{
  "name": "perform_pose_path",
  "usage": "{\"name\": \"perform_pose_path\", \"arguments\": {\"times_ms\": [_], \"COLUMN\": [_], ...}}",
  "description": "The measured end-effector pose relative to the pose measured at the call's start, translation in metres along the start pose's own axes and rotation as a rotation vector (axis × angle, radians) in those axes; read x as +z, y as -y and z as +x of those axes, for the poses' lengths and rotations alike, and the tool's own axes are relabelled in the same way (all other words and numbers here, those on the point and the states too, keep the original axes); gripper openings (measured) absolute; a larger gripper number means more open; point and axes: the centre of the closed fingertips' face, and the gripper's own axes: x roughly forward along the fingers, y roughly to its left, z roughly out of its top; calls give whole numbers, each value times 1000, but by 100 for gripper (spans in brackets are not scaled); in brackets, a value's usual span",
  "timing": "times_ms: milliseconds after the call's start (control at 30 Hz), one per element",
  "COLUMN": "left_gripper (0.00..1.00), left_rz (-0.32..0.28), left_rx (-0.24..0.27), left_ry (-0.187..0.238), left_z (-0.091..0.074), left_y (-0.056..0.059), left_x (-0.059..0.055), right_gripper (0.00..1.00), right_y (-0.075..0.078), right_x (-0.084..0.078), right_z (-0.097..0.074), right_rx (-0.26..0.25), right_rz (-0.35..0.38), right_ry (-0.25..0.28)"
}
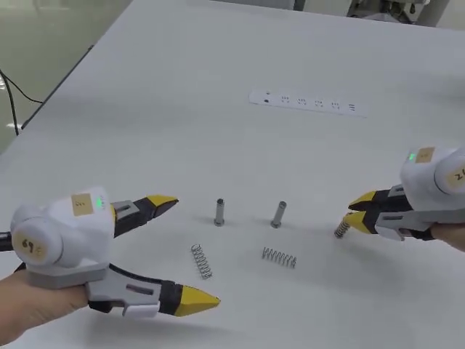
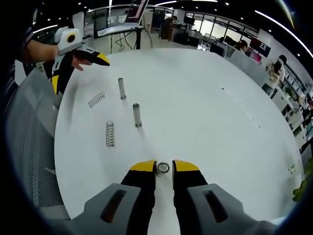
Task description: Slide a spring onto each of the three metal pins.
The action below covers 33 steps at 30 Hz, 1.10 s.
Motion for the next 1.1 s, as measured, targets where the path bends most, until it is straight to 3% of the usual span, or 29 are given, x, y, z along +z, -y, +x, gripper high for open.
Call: {"name": "perform_pose_path", "arguments": {"times_ms": [733,1100], "left_gripper": [95,94], "left_rz": [0,-2], "left_rx": [4,9], "left_ry": [5,1], "left_z": [1,-1], "left_y": [-1,-3], "left_x": [1,-1], "right_gripper": [10,10], "right_y": [-4,-10], "right_x": [16,9], "right_z": [-18,-23], "right_rx": [-13,-8], "right_rz": [84,155], "right_ry": [115,153]}}
